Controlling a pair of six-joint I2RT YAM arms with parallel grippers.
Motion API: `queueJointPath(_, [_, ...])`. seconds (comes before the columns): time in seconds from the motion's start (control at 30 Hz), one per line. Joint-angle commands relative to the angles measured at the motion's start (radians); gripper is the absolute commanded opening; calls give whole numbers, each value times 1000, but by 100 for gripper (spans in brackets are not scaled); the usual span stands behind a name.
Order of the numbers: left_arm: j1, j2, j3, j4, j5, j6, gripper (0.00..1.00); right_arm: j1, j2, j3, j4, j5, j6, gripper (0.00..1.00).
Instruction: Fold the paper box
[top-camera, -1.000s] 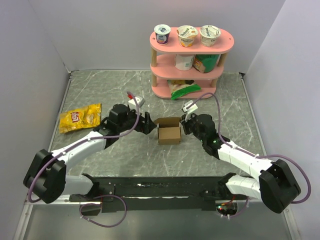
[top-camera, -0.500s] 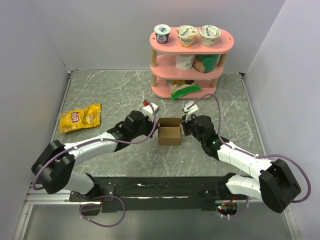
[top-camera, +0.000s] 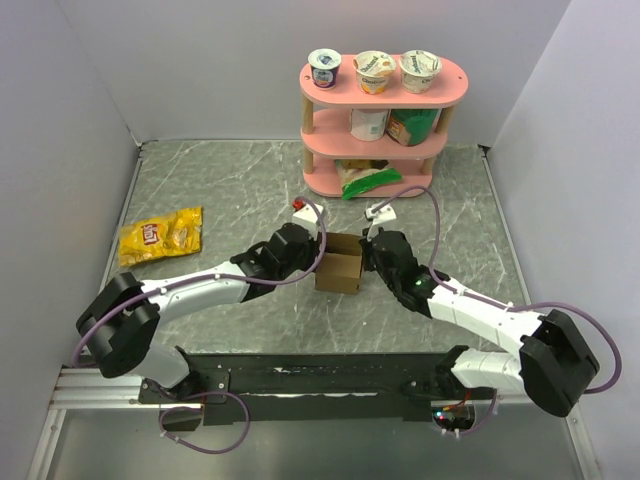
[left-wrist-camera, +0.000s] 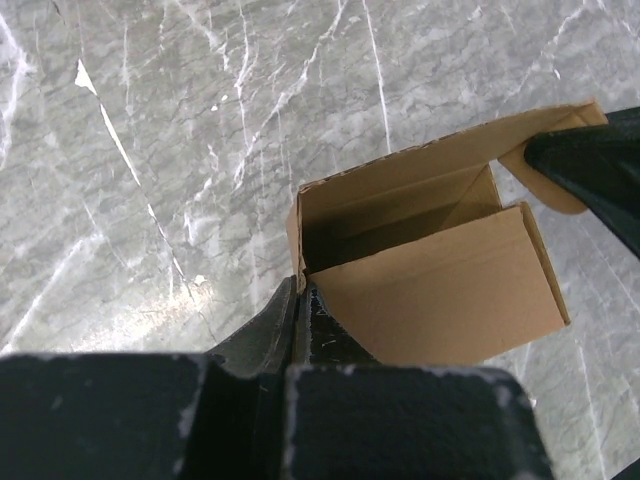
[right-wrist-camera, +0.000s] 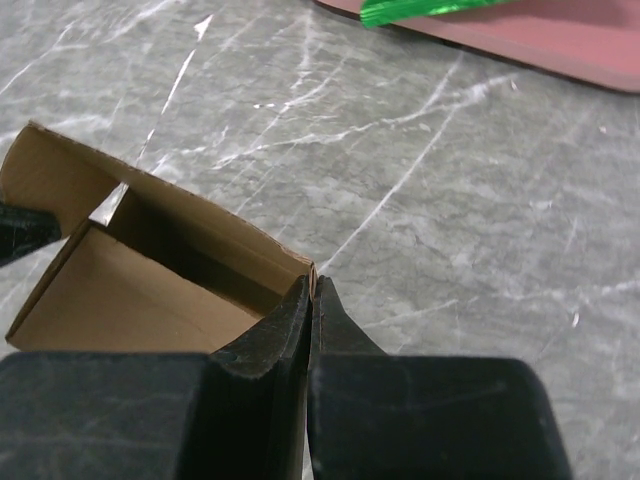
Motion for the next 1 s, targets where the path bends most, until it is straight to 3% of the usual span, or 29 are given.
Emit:
queueJointPath(0.0, [-43,16,39,-3,-14,-66,1,43,13,49,-29,66,128,0])
queueJointPath(0.2, [-54,13,29,11,-31,-97,1,68,58,84,-79,147,194,0])
queueJointPath(0.97, [-68,21,24,6,-49,-143,1,120,134,129,-164,230,361,0])
